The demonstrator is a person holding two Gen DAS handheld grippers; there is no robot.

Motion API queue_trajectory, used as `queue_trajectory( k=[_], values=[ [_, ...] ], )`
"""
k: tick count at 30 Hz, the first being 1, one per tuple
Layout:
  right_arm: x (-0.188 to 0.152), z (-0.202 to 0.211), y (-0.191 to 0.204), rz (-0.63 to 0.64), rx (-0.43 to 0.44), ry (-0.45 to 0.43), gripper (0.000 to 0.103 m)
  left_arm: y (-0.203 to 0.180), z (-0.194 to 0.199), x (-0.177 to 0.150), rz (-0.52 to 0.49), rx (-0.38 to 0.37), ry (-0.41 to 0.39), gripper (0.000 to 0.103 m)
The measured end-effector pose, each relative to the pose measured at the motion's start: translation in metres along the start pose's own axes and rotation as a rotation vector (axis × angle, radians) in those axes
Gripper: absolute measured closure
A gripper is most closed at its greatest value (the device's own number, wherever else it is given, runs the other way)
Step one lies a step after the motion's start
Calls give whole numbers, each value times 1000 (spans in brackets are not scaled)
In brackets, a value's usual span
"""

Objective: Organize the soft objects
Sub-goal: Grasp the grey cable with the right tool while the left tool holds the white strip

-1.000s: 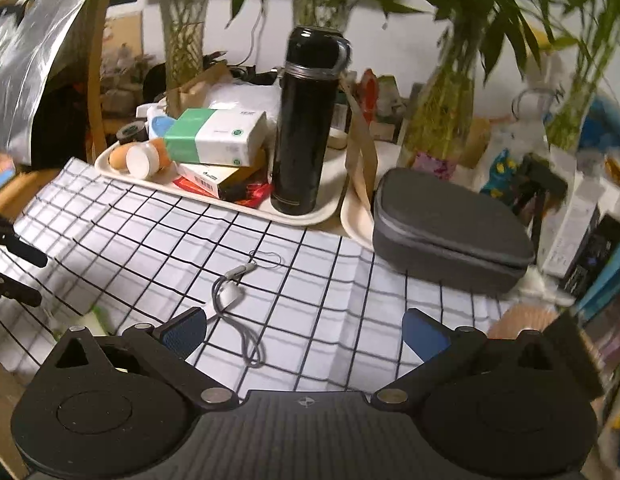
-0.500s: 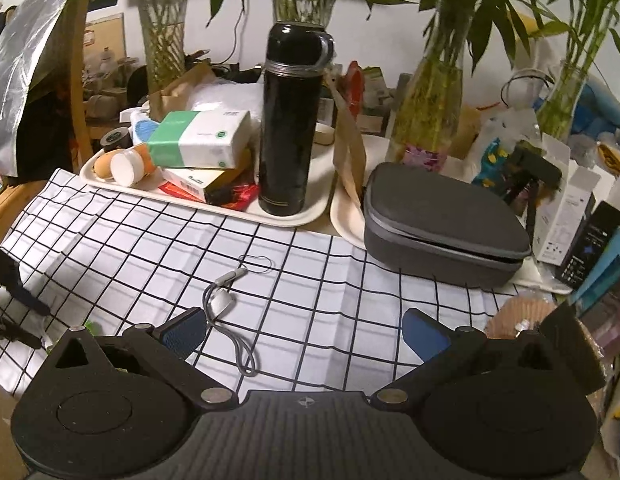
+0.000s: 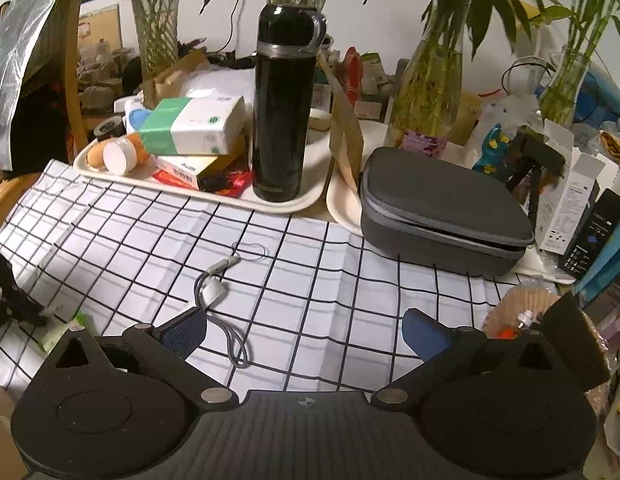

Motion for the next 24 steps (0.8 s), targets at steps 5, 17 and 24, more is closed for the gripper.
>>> queue_trajectory(
  k=[5, 17, 24],
  values=[
    [-2, -6, 7, 33, 40, 0, 0, 3, 5, 13, 25, 73, -39, 97],
    [-13, -44, 28, 62, 191, 47, 0, 27, 13, 28, 133, 247, -92, 97],
    [-19, -76, 41, 111, 236, 105, 0, 37, 20, 30, 181, 264, -120, 97]
  ],
)
Point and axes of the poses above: each gripper's, at about its wrist camera, not at the fingertips, and z roughly against the way its jaws point, y to its left, x to its top, the point moved 5 cm from there along -z, roughly the way its jaws point, and after that the axes turned 12 degrees about -y, right-handed, at the moved point
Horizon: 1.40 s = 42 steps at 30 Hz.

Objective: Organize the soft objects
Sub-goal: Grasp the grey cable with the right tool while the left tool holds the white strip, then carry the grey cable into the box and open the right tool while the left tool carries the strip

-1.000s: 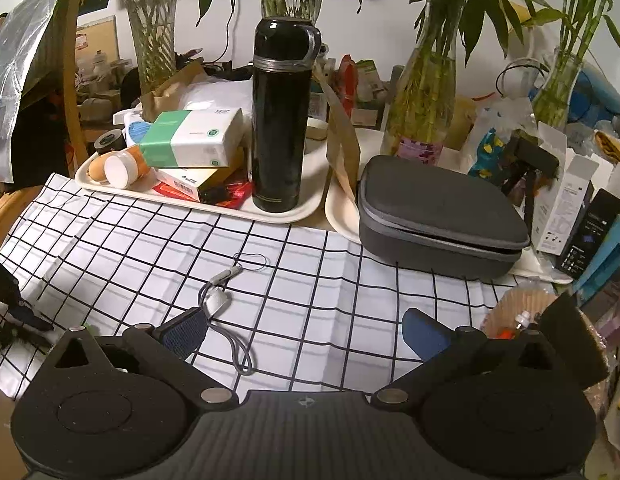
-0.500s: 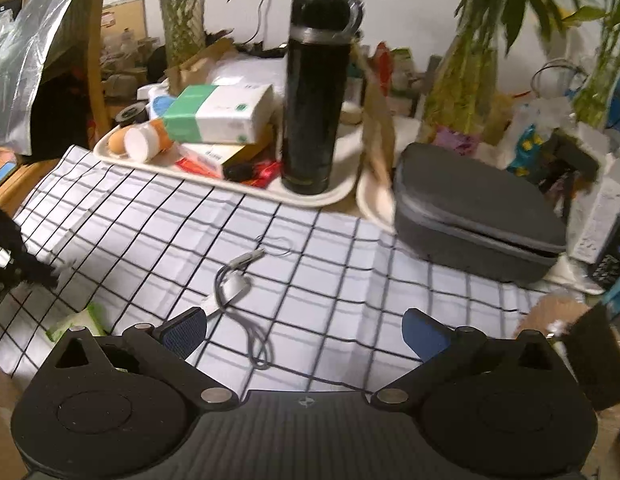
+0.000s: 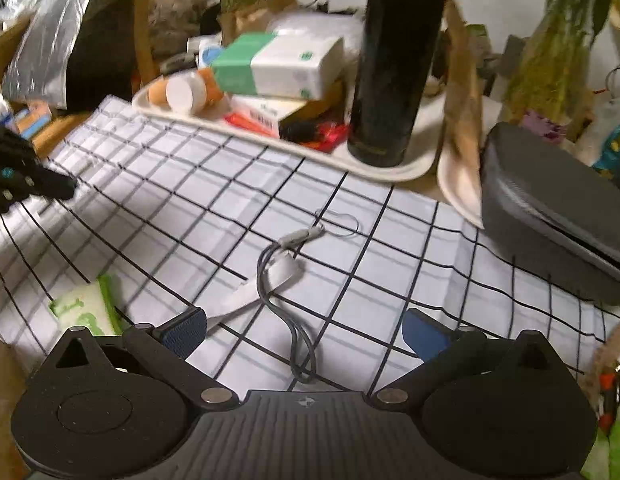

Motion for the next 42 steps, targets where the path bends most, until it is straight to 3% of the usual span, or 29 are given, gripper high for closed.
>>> queue_trajectory(
  k=[2, 5, 9, 12, 17, 18, 21, 35, 42],
  values=[
    [-1, -10, 2, 31, -36, 16, 1, -1, 0, -1, -4, 2, 3, 97],
    [2, -18, 9, 42, 2, 8, 8, 1, 0, -4, -2, -4, 9, 97],
    [1, -34, 20, 82, 28, 37, 32, 4, 0, -6, 6, -5, 10, 97],
    [-2, -41, 27, 119, 45, 44, 40, 6, 2, -6, 14, -6, 9, 98],
    [1, -42, 30, 93, 74, 51, 74, 7, 1, -6, 15, -4, 8, 99],
    [1, -42, 31, 94, 79, 56, 87, 6, 2, -6, 18, -6, 5, 99],
    [0, -39, 33, 115, 80, 60, 98, 7, 4, -4, 28, -11, -8, 99],
    [37, 16, 26, 113, 38, -124, 98, -11, 8, 9, 23, -36, -44, 100],
    [40, 47, 32, 143, 34, -177, 98, -23, 11, 16, 3, -28, -60, 100]
  ],
)
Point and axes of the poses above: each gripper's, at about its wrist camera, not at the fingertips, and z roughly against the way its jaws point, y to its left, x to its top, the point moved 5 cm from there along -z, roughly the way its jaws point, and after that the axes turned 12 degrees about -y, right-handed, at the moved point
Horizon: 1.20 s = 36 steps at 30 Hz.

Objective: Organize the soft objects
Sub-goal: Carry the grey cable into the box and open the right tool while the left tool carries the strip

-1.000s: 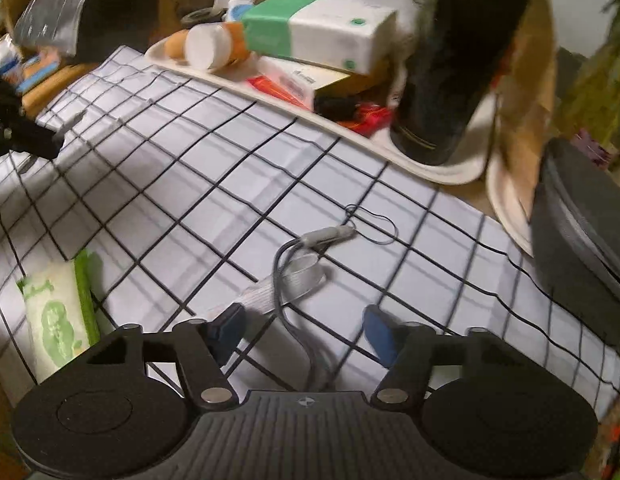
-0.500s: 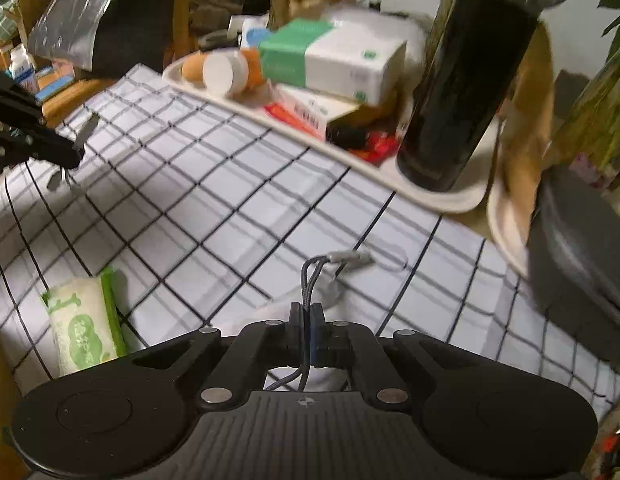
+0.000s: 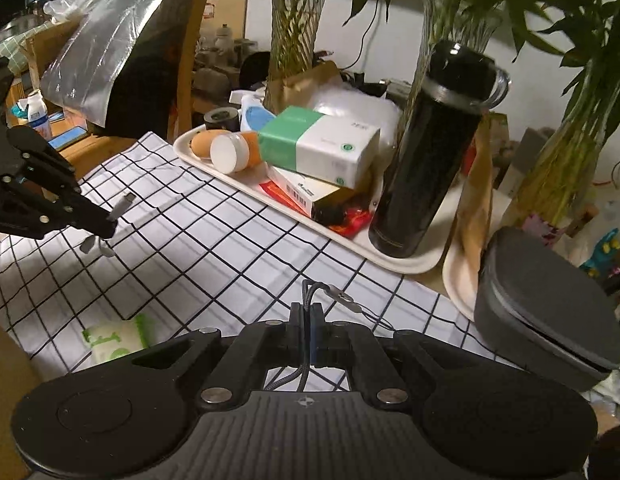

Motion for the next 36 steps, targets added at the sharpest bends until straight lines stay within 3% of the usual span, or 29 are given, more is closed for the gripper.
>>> queue_trajectory(
  k=[18, 31, 36],
  values=[
    [16, 105, 32, 15, 24, -171, 98, -25, 48, 16, -53, 77, -67, 100],
    [8, 171, 72, 34, 124, -238, 98, -57, 115, 43, -131, 114, -107, 100],
    [3, 199, 85, 18, 204, -271, 98, -75, 131, 46, -155, 107, -114, 100]
  ],
)
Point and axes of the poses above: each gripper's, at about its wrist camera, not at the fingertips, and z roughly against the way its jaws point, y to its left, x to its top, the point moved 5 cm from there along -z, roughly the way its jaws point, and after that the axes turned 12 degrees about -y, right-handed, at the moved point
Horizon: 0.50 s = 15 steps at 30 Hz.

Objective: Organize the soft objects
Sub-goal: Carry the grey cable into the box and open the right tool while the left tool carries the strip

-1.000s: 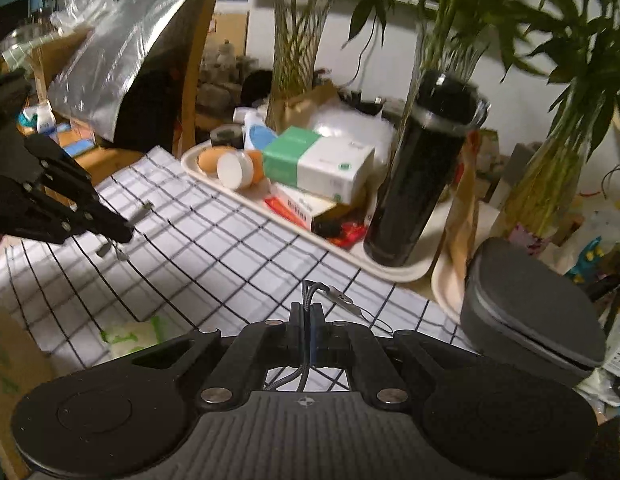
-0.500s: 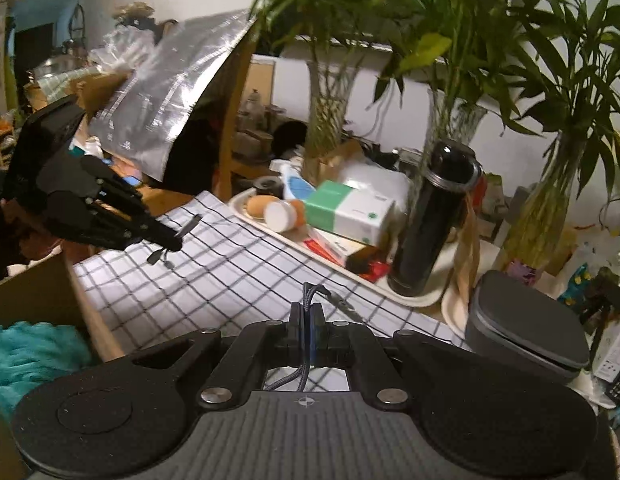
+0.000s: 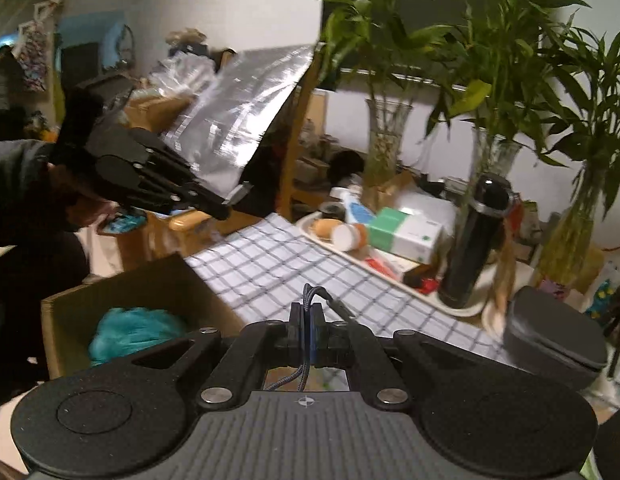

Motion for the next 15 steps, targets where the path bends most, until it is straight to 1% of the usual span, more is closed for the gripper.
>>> queue_trajectory(
  k=[7, 9, 12, 15],
  values=[
    [0, 23, 27, 17, 75, -17, 98, -22, 19, 12, -11, -16, -18, 100],
    [-1, 27, 33, 27, 83, -13, 98, -28, 25, 15, -17, -19, -24, 100],
    [-5, 32, 41, 36, 97, 4, 98, -36, 34, 19, -28, -25, -31, 100],
    [-10, 33, 49, 55, 117, 41, 98, -42, 42, 23, -31, -32, -40, 100]
  ],
)
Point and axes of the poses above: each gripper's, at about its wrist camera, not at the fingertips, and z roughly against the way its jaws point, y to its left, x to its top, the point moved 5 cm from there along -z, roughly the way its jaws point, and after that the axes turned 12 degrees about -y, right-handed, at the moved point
